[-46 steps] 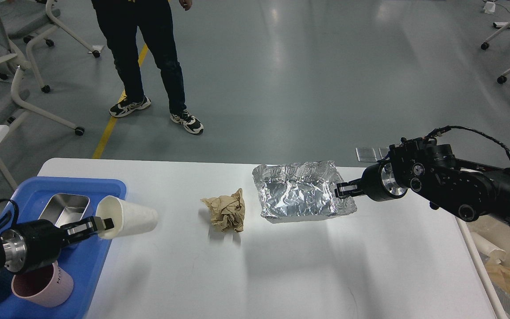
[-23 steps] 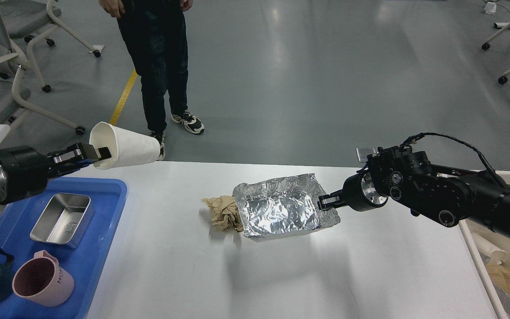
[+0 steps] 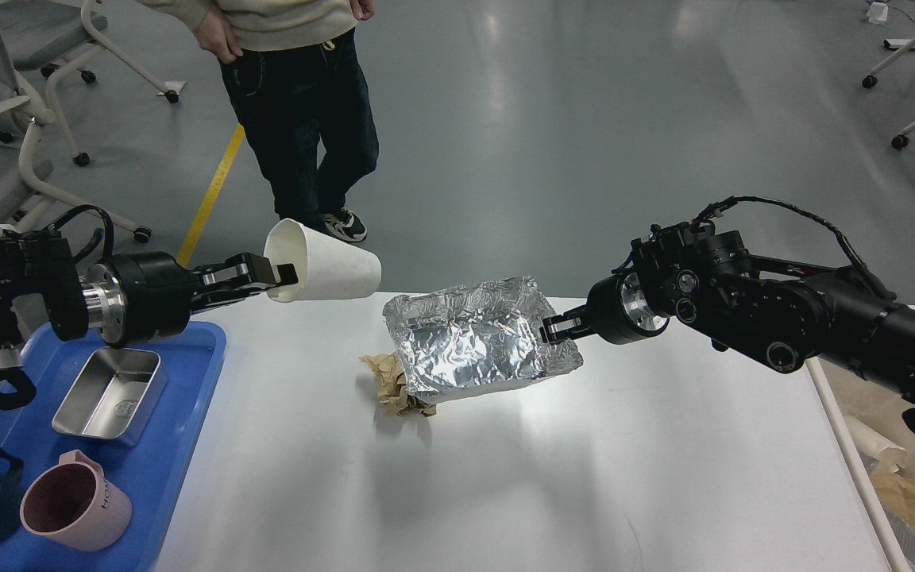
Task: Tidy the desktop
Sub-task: 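Lift the paper cup and carry it over the foil wrapper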
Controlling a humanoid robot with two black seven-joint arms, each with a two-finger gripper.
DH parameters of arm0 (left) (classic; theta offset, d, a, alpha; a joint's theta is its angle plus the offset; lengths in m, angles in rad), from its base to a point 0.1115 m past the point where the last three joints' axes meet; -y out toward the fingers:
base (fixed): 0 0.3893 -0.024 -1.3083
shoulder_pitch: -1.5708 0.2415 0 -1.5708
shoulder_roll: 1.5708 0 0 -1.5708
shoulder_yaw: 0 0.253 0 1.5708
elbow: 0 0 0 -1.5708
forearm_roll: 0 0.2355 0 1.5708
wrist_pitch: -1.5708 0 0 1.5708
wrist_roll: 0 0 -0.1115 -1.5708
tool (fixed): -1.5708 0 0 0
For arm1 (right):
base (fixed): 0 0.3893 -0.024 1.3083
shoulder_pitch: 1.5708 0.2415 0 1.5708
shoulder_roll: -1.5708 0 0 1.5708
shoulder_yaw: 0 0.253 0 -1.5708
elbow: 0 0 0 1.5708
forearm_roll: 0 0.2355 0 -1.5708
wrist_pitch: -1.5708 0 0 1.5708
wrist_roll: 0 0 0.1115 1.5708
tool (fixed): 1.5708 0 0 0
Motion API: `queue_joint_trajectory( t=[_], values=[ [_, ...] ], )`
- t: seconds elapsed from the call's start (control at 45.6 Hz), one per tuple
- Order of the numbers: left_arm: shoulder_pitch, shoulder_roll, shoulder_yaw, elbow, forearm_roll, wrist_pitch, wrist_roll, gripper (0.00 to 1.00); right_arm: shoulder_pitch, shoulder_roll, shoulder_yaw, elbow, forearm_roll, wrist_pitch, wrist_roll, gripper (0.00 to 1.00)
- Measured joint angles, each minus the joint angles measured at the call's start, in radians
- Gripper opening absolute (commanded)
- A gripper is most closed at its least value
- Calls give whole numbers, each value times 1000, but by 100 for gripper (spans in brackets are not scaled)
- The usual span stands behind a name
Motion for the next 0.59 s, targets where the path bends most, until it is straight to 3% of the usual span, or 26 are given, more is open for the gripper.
queue_joint_trajectory(
  t=[0.592],
  values=[
    [-32, -222, 79, 104, -17, 13, -8, 0, 23, 40, -46, -4, 2, 0, 1, 0]
  ],
)
